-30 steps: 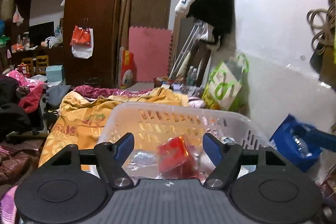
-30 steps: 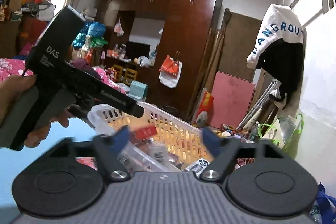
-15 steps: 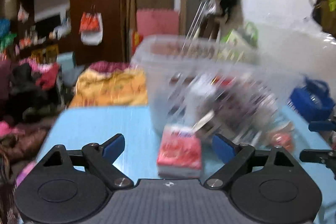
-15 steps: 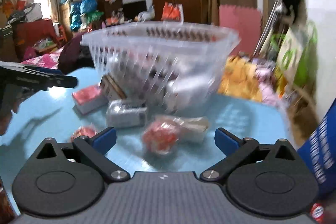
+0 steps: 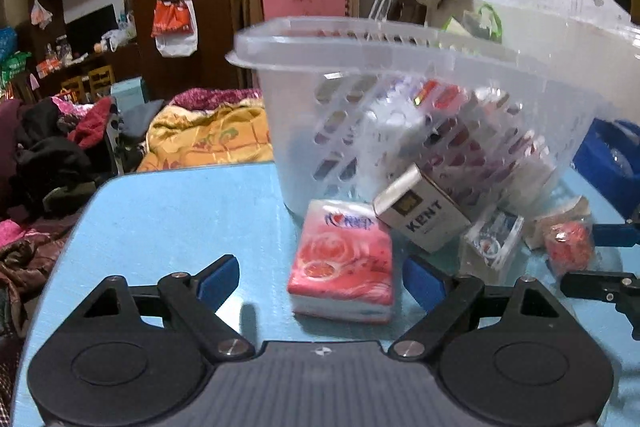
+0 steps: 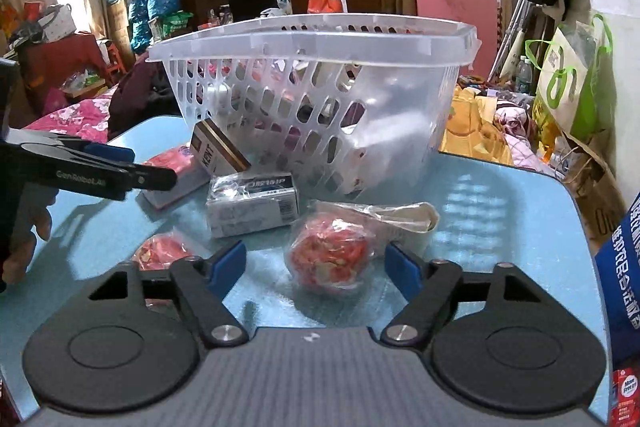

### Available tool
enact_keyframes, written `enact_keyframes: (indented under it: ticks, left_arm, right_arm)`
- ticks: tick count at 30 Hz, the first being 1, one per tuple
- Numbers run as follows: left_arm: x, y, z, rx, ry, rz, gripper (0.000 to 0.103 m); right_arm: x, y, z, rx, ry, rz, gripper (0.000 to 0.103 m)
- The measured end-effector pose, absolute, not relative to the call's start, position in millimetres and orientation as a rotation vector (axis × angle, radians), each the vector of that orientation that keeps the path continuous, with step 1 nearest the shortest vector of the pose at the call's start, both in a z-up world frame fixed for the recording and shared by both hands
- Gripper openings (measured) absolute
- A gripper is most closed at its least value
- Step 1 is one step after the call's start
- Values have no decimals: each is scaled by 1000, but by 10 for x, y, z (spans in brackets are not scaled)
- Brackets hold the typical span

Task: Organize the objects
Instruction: 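Grasp the pink tissue pack with the left tool while the right tool grasps the red-netted ball, then carry both items over the white basket and open both tools to drop them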

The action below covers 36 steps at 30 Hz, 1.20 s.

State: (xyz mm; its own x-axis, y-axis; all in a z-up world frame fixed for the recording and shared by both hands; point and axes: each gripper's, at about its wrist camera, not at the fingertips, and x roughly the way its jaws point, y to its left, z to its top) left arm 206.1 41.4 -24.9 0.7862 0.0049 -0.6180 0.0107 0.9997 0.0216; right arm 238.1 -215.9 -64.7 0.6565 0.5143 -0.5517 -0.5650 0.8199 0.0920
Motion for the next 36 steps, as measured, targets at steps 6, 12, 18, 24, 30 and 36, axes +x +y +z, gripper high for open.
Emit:
enact_keyframes:
  ticks: [6, 12, 18, 24, 30, 36]
  left_arm:
    - [2085, 256, -243, 60, 666, -2, 81]
    - [1993, 243, -252, 64, 635, 22, 57]
    - [1661, 391, -177, -49, 544, -17, 57]
    - [1457, 508, -149, -148, 436, -57, 57]
    - [1386, 579, -150, -198, 381, -54, 57]
    - [1335, 524, -119, -164, 342, -93, 57]
  right_arm:
    - [2386, -2170, -696, -92, 607, 613, 56]
    - [2334, -2186, -680, -97, 595, 623, 49]
    - [2233, -2221, -635, -98, 540, 639, 49]
    - [2182, -2248, -594, -84, 488, 651, 48]
    - [2077, -2342, -547, -45, 387, 658, 48]
    - [2076, -2347, -526, -27, 350, 684, 48]
